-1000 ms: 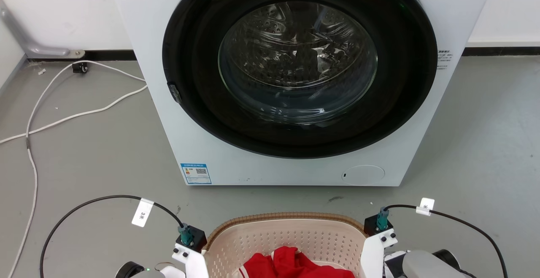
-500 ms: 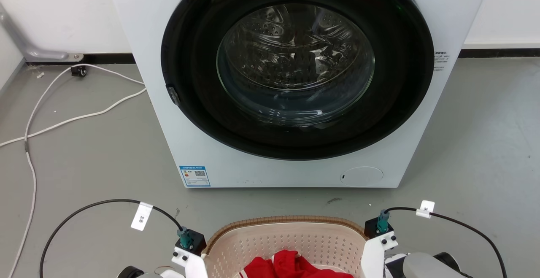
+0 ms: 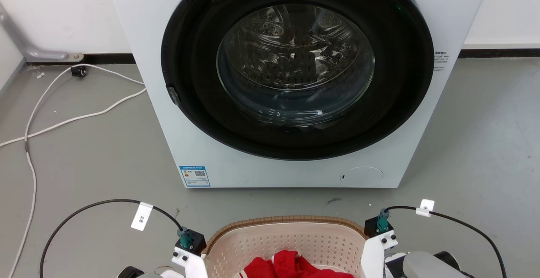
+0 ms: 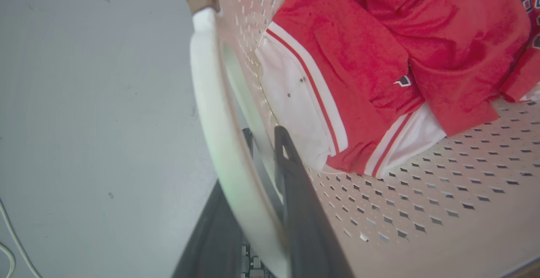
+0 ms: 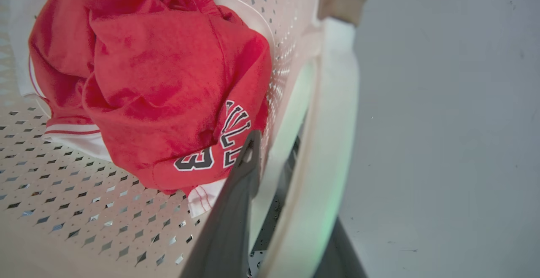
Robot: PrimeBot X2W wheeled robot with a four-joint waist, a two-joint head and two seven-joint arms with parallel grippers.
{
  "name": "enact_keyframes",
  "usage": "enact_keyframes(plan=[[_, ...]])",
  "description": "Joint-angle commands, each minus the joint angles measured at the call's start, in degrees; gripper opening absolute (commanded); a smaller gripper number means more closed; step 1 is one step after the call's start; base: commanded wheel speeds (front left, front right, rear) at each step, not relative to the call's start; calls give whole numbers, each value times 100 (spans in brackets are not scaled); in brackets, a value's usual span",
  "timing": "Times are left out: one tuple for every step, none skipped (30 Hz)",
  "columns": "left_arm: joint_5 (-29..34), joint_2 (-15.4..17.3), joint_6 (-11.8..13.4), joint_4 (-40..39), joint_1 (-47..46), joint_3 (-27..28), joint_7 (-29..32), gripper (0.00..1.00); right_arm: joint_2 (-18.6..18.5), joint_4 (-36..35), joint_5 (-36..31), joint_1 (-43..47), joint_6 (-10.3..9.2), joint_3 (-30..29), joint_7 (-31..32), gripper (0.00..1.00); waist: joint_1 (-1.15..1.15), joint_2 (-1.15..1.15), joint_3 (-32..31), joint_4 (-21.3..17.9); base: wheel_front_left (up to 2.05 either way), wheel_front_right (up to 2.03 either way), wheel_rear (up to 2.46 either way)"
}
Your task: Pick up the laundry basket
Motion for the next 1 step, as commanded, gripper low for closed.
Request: enact_keyframes(plan=[[44,88,-34,43,10,-45,23,0,-93,22,-6,-104,18,55,-38,0,0,0,0,4,0,0,0]])
